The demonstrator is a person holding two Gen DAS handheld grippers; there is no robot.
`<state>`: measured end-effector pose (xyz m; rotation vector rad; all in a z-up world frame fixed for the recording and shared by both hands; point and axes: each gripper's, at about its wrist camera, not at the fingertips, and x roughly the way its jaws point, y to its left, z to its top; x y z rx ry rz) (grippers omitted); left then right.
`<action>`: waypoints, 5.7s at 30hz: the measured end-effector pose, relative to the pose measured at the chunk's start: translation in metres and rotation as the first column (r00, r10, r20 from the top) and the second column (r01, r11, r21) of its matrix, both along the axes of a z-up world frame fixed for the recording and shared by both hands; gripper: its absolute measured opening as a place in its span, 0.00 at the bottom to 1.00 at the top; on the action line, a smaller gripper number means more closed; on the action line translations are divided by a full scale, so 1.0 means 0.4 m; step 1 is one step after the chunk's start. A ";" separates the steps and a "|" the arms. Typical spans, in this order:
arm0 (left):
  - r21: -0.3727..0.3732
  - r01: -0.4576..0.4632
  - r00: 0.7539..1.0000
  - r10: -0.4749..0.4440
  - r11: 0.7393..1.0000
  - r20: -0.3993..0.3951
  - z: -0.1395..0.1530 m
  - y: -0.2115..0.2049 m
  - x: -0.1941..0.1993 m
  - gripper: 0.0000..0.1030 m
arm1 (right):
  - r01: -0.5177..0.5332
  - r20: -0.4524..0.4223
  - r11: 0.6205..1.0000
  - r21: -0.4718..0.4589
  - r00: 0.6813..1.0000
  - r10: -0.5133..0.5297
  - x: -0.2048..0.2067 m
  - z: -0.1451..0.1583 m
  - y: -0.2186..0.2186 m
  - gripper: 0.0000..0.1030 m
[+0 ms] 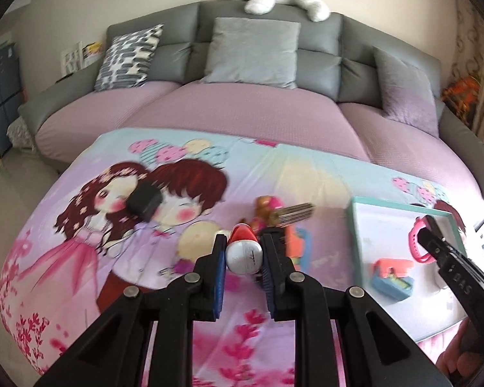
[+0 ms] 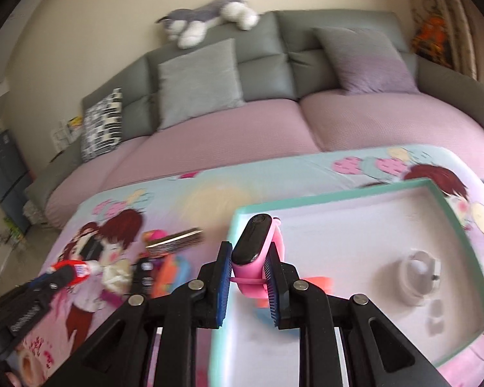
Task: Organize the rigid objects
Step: 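Carry the pink band and red glue bottle over the tray, then set the band beside the watch while the left tool stands the glue bottle in the tray, then move both open tools back over the items on the bed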
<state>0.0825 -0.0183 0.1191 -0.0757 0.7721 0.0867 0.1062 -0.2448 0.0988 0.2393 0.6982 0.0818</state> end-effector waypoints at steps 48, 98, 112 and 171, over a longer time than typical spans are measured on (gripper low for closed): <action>0.096 0.231 0.970 -0.222 0.968 -0.099 -0.113 -0.461 0.175 0.21 | 0.162 -0.124 0.982 0.097 0.981 -0.149 0.022 -0.071 -0.277 0.22; -0.008 -0.008 0.995 0.007 1.000 -0.100 -0.081 -0.306 0.174 0.97 | 0.177 -0.100 0.982 -0.073 0.978 -0.183 0.023 -0.058 -0.244 1.00; -0.106 -0.136 0.991 0.134 0.985 -0.024 -0.050 -0.200 0.132 0.97 | 0.083 -0.027 0.995 -0.050 0.996 -0.084 0.026 -0.026 -0.147 1.00; -0.113 -0.207 0.938 0.165 0.972 -0.304 -0.272 0.209 0.107 0.97 | -0.399 -0.191 0.907 -0.132 0.908 0.372 0.025 -0.176 0.346 0.87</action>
